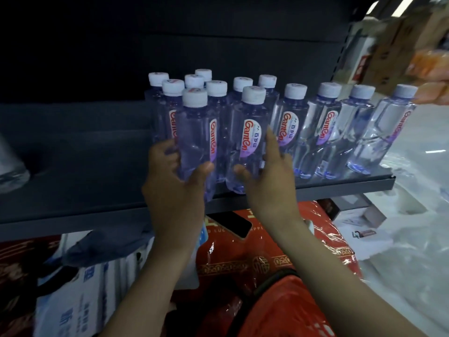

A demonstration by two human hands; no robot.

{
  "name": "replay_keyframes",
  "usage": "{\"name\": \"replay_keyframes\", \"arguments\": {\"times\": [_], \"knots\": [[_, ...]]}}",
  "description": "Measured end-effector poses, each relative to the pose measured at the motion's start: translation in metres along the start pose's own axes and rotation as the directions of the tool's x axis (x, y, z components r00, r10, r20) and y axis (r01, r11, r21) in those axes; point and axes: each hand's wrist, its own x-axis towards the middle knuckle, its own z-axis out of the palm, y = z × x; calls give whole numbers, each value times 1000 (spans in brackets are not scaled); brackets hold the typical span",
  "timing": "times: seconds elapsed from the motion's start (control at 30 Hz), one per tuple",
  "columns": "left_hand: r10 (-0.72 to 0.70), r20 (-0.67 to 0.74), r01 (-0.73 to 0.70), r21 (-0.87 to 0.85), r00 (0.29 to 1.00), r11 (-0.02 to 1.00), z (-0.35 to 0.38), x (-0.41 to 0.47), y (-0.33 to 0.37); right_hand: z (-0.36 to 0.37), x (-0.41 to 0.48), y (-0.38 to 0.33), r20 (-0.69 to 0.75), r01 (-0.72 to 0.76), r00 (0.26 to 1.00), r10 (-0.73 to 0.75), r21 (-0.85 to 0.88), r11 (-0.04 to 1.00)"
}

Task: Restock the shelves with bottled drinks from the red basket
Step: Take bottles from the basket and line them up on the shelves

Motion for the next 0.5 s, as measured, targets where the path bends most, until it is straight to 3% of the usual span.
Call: {"name": "replay_keyframes", "arguments": {"times": [0.17, 0.5], "knots": [[-61, 92, 36, 252, 994, 967, 1, -6, -13, 3, -9, 2, -71, 11, 997, -12, -12, 1000], [-46, 154, 15, 199, 987, 980, 4, 5, -22, 14, 0, 1, -108, 6, 994, -18, -116, 993]]}}
